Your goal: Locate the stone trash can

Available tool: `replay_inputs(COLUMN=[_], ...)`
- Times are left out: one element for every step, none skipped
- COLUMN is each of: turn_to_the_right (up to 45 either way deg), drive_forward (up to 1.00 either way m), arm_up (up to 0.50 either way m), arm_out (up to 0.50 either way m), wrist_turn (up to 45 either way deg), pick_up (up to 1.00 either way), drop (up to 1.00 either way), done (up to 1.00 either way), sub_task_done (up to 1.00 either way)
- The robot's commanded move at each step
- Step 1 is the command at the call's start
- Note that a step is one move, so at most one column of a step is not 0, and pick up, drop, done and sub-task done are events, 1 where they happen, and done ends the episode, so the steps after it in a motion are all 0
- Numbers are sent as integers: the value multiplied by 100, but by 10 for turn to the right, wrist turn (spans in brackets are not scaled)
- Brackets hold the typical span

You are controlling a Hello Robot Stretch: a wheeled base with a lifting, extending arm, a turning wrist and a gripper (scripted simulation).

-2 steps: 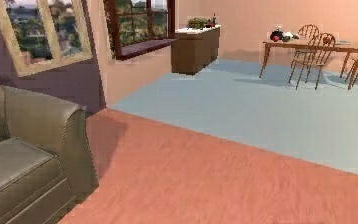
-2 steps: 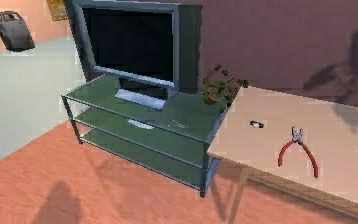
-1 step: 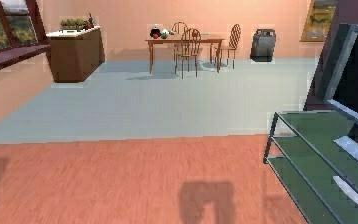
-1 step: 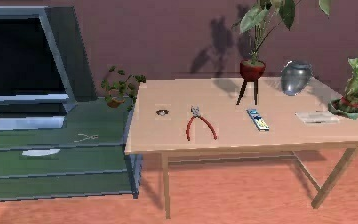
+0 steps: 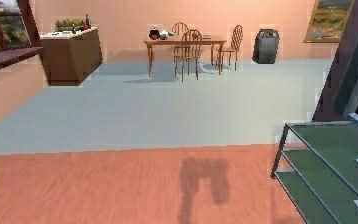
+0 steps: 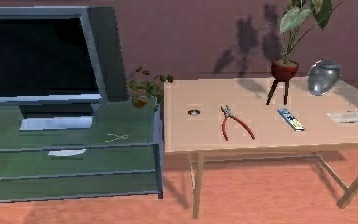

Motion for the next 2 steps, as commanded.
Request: replay_inputs(turn_to_the_right=[60, 0], drive_forward=[0, 100], arm_up=[0, 0], arm_out=[0, 0], wrist_turn=[0, 0], pick_up=[0, 0], drop=[0, 0], done=[0, 0], sub_task_done=[0, 0])
